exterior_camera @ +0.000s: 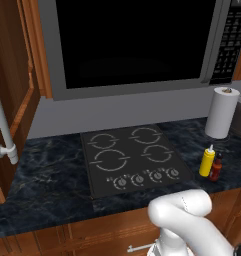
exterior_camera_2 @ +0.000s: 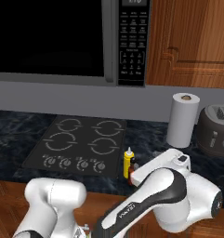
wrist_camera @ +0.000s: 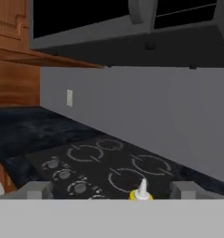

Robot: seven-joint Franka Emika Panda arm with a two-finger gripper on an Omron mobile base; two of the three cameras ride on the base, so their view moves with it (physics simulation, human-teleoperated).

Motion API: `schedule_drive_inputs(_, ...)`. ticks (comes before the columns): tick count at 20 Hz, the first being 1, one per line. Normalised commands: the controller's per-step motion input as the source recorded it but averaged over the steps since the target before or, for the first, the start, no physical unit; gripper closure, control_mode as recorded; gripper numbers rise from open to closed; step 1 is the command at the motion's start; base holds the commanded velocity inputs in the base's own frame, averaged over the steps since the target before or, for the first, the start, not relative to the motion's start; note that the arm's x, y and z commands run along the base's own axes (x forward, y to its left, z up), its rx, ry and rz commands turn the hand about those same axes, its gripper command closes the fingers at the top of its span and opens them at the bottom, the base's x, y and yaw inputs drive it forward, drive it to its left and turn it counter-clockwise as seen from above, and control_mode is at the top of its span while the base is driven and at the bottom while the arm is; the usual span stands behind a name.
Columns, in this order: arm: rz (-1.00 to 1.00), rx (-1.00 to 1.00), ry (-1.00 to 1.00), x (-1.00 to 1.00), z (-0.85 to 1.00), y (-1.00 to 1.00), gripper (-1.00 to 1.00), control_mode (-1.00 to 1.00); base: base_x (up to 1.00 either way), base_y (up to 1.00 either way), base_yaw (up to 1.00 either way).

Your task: Take 2 condiments from the cabinet and move them on the counter near the stove.Make sure the condiments are lined up with each other, next to each other.

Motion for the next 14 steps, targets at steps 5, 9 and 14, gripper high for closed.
schedule_drive_inputs(5,-0.19,-0.20,0.13,0.00,0.35,0.59,-1.00,-1.00,0.00,0.00,0.00)
schedule_drive_inputs(9,-0.18,-0.19,0.11,0.00,0.38,0.71,-1.00,-1.00,0.00,0.00,0.00)
schedule_drive_inputs(14,-0.16,-0.15,0.10,0.00,0.44,0.76,-1.00,-1.00,0.00,0.00,0.00)
